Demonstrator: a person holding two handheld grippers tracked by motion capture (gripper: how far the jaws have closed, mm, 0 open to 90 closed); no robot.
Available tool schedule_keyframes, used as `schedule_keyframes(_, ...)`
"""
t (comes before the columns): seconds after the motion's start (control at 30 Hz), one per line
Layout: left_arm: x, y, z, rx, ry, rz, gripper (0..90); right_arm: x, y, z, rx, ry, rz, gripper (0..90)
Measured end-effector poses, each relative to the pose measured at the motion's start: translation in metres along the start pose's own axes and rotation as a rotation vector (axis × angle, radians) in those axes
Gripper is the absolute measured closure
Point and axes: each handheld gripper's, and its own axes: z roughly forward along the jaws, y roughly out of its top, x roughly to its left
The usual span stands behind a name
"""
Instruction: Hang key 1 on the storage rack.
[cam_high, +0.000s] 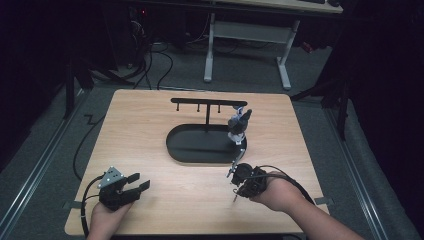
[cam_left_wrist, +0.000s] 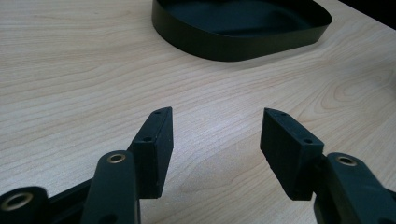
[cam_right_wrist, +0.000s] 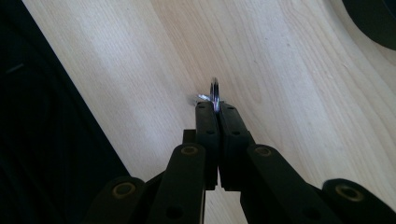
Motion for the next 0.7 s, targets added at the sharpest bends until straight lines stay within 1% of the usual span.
schedule_keyframes(0.13,-0.001,0.000,-0.001,-0.005,-0.005,0.009,44.7,-0.002,0.007,-0.009,0.043,-0.009,-0.010,89.3)
schedule_keyframes(0.27,-0.001,0.000,-0.002,-0.018,-0.004,0.019,43.8,-0.006,0.014,-0.018,0.073,-0.005,-0.001,89.3)
schedule_keyframes(0.3,-0.001,0.000,-0.002,-0.021,-0.005,0.022,43.5,-0.008,0.015,-0.020,0.073,-0.002,0.010,89.3)
schedule_keyframes(0.43,-0.001,0.001,-0.004,-0.031,0.001,0.036,41.7,-0.012,0.021,-0.027,0.083,-0.001,0.022,89.3)
schedule_keyframes(0.6,-0.001,0.000,-0.004,-0.039,-0.002,0.036,40.0,-0.017,0.024,-0.034,0.091,-0.022,0.029,89.3)
schedule_keyframes(0.7,-0.002,0.000,-0.003,-0.034,-0.005,0.038,39.4,-0.023,0.026,-0.038,0.092,-0.015,0.055,89.2)
